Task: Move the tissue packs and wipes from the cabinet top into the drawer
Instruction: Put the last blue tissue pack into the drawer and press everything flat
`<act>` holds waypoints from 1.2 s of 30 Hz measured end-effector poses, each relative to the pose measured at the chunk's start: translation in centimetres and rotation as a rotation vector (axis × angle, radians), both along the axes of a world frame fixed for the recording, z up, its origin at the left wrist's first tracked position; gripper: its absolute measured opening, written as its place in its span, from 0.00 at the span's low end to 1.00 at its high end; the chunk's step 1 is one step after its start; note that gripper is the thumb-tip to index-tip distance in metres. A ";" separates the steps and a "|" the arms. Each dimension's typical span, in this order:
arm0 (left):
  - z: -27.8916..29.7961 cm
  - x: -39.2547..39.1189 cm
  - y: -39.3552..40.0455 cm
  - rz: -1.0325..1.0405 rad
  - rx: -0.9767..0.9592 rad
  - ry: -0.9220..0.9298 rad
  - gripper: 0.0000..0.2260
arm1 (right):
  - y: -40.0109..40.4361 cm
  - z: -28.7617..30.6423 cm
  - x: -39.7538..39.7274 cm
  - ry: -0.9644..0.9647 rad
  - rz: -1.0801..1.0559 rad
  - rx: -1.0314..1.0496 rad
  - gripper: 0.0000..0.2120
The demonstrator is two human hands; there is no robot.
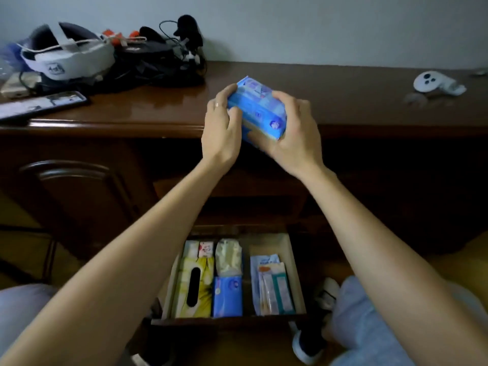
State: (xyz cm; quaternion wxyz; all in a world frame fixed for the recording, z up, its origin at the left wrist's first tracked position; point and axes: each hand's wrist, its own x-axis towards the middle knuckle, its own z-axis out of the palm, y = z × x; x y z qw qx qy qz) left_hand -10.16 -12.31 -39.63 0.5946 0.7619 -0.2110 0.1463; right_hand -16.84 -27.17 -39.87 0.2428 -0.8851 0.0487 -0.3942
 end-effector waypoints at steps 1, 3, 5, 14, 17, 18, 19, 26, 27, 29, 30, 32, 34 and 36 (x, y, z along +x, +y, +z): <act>-1.4 -2.4 0.9 0.029 -0.051 -0.040 0.23 | 1.2 -1.8 -2.0 -0.064 0.025 -0.023 0.42; -4.8 -6.3 2.7 0.048 -0.108 -0.062 0.22 | 3.3 -5.9 -5.8 -0.065 0.100 0.068 0.40; -8.9 -9.1 4.4 -0.068 -0.162 0.048 0.24 | 4.6 -9.7 -9.2 0.071 0.208 0.409 0.35; -25.8 -12.0 9.4 -0.193 -0.071 0.969 0.41 | 4.5 -24.1 -13.9 1.090 0.309 1.441 0.30; -29.7 -12.0 10.1 -0.070 -0.037 1.075 0.34 | 5.3 -26.7 -13.5 1.153 0.247 1.246 0.29; -30.5 -12.0 10.2 -0.048 -0.014 1.074 0.33 | 5.6 -27.4 -13.5 1.169 0.284 1.181 0.30; -31.2 -12.2 10.2 -0.037 -0.003 1.068 0.33 | 6.0 -28.1 -13.5 1.183 0.319 1.116 0.30; -33.9 -11.6 8.9 -0.054 -0.098 1.223 0.23 | 6.4 -32.8 -13.1 1.169 0.152 1.400 0.34; -34.2 -11.6 8.4 -0.071 -0.073 1.261 0.23 | 6.0 -33.0 -12.9 1.168 0.125 1.450 0.34; -34.7 -11.6 7.2 -0.110 -0.049 1.313 0.25 | 5.3 -33.5 -12.8 1.174 0.106 1.475 0.35; -34.9 -11.5 6.7 -0.117 -0.052 1.310 0.26 | 5.1 -33.8 -12.8 1.173 0.101 1.470 0.35; -35.5 -11.2 6.1 -0.107 -0.051 1.253 0.26 | 4.7 -34.3 -12.6 1.167 0.098 1.452 0.33; -35.6 -10.6 5.7 -0.095 -0.017 1.161 0.26 | 4.3 -34.6 -12.0 1.163 0.107 1.427 0.28; -35.5 -9.9 5.6 -0.087 0.005 1.094 0.25 | 4.3 -34.9 -10.9 1.145 0.112 1.405 0.24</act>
